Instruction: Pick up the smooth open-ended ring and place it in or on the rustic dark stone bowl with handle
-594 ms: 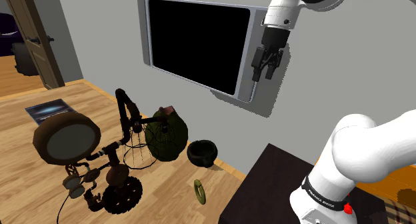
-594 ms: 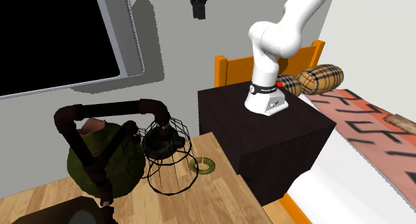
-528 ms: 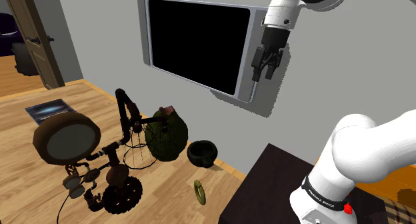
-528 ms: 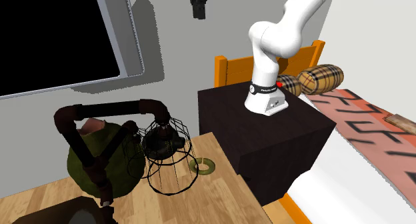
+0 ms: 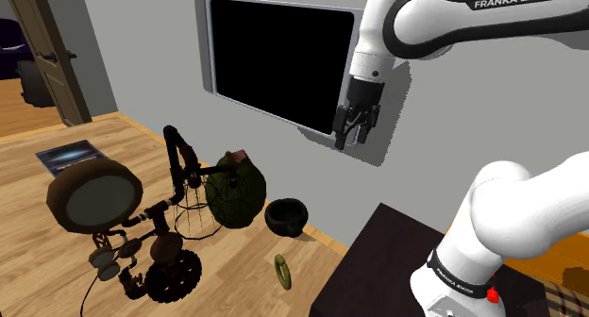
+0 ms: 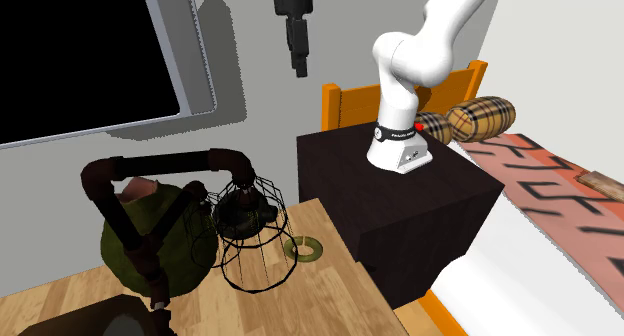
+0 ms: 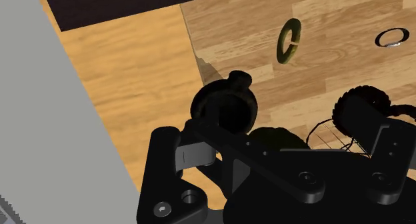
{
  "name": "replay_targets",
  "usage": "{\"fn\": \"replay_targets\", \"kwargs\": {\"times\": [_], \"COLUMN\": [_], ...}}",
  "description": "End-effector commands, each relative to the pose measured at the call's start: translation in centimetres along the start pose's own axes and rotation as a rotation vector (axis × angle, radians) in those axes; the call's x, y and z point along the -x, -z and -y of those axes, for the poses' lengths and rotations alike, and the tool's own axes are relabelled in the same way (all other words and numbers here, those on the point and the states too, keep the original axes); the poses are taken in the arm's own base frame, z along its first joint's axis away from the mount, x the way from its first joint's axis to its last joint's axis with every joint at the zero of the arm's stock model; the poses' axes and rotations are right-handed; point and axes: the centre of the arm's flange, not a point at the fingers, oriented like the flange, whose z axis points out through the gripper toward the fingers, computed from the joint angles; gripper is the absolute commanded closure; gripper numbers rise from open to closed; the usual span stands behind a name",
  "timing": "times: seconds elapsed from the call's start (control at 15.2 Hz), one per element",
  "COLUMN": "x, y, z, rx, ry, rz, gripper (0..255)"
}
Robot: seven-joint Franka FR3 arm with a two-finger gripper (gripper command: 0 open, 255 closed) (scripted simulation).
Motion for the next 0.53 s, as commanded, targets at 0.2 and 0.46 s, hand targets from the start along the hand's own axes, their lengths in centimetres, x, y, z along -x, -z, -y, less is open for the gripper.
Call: {"fn": "replay_targets", "kwargs": {"times": [0.2, 0.46], "x": [-0.8, -1.5], "y": [-6.1, -11.0], "z": [2.3, 4.2], "rx": [0.008, 0.015], "ry": [-0.045, -0.080], "rz": [0.006, 0.014], "gripper": [0, 0]}}
